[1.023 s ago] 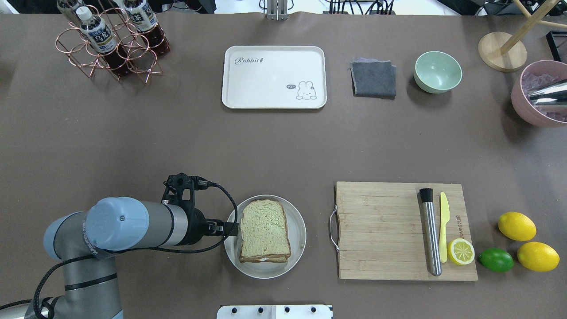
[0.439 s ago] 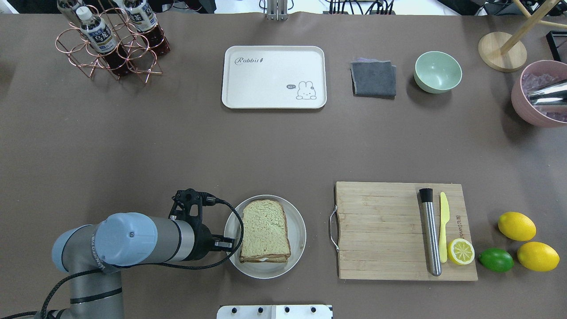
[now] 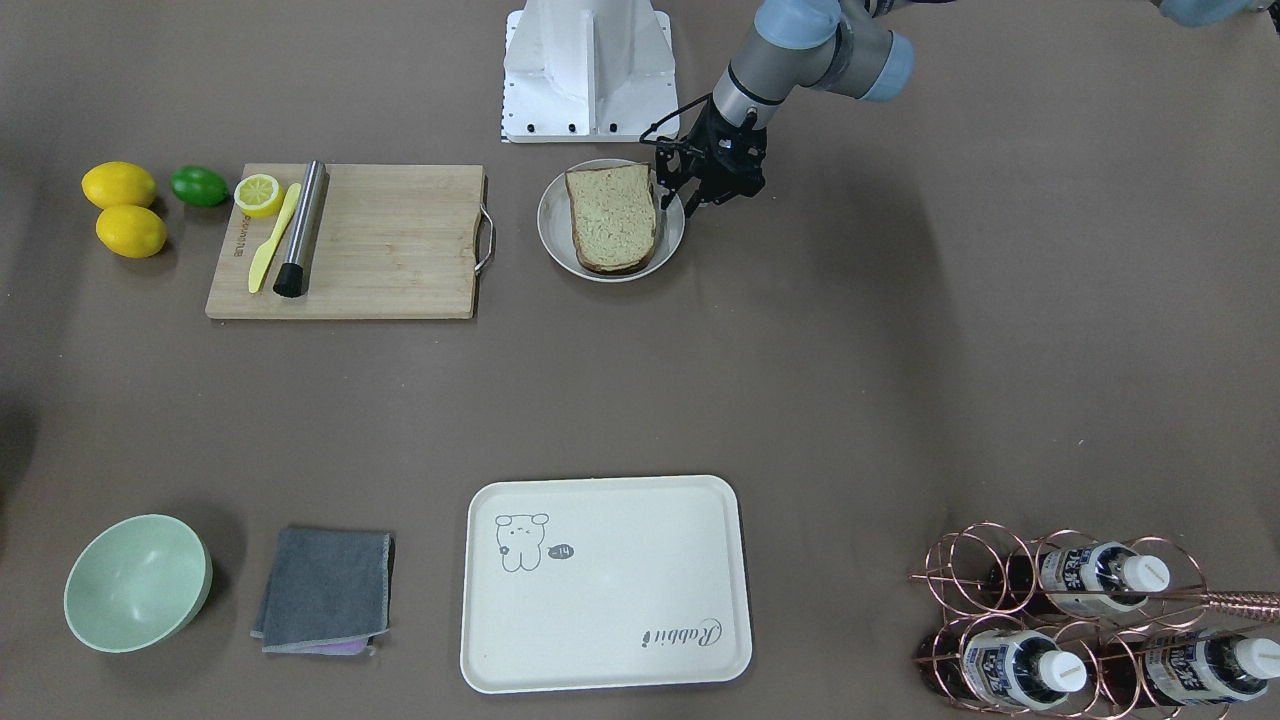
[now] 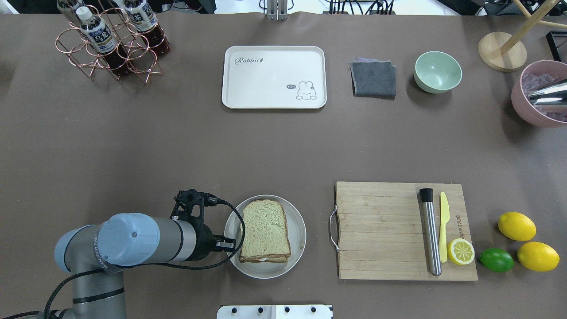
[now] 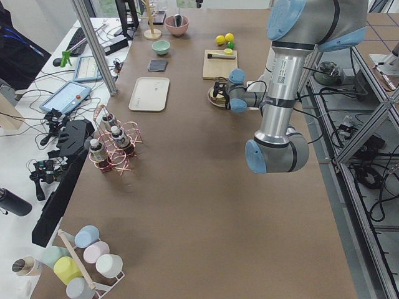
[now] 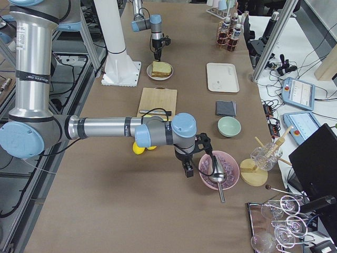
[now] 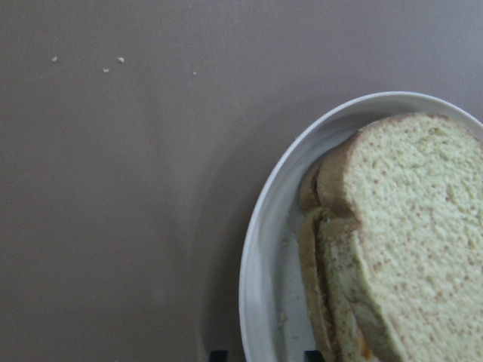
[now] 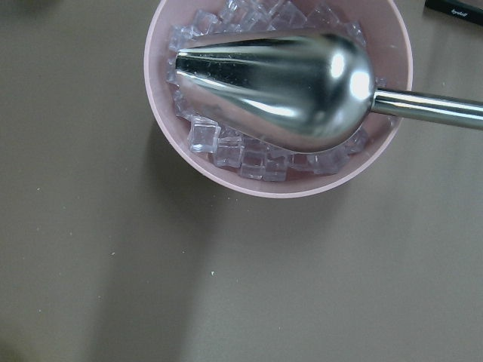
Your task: Make sandwich and place on tray
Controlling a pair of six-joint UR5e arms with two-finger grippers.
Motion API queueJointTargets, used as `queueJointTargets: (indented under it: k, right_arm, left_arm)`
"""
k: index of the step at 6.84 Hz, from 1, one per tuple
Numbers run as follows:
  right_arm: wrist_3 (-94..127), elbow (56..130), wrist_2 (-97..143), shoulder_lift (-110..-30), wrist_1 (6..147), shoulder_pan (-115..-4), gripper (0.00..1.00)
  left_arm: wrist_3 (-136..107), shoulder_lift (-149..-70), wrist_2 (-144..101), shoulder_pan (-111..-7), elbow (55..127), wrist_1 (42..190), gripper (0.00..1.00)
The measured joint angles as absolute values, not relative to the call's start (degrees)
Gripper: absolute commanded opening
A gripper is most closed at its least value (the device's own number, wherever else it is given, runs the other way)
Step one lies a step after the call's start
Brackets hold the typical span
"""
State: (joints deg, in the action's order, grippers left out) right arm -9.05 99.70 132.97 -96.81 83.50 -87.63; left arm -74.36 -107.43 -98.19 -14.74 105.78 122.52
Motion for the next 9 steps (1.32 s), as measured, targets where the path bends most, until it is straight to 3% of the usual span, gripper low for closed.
queueJointTargets:
  k: [1, 9]
  right_arm:
    - [-9.1, 99.7, 132.9, -96.8, 83.5, -87.6, 1.0]
    - [-9.2, 98.4, 132.6, -96.6, 83.3, -87.6, 1.0]
  left_arm:
    - [-74.3, -107.6, -98.2, -15.0, 105.7, 122.5, 0.0]
    - [-74.1, -109.4, -103.9, -21.8, 105.1, 122.1, 0.0]
